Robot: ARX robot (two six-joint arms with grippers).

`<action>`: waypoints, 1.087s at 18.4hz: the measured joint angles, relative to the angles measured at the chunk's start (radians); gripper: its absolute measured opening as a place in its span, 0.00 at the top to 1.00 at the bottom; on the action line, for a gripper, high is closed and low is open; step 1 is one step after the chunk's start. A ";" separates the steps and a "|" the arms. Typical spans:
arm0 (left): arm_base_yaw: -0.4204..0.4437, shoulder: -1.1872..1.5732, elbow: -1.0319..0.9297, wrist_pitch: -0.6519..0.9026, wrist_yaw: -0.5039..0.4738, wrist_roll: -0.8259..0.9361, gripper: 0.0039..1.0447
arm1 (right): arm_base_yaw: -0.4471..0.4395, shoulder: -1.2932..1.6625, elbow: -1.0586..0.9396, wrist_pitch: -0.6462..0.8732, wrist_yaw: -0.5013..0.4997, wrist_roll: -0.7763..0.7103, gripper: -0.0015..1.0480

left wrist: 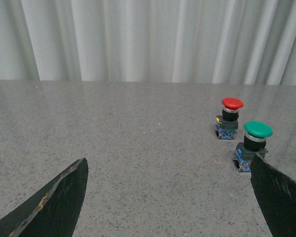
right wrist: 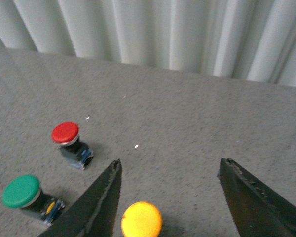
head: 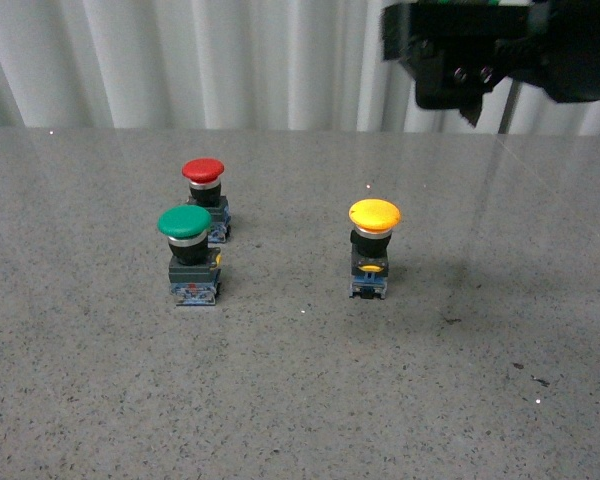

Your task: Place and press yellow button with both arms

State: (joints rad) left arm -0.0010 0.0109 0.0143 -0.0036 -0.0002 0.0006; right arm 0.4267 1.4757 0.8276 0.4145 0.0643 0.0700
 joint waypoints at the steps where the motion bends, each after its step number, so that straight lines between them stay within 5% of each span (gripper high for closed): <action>1: 0.000 0.000 0.000 0.000 0.000 0.000 0.06 | 0.031 0.018 0.000 0.000 0.000 0.000 0.55; 7: 0.000 0.000 0.000 0.000 0.000 0.000 0.06 | 0.091 0.097 0.011 0.005 0.002 -0.011 0.98; 20: 0.000 0.000 0.000 0.000 0.000 0.000 0.06 | 0.089 0.226 0.045 -0.003 0.010 -0.015 0.98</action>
State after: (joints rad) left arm -0.0010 0.0109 0.0143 -0.0036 -0.0002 0.0006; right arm 0.5159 1.7016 0.8722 0.4114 0.0742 0.0551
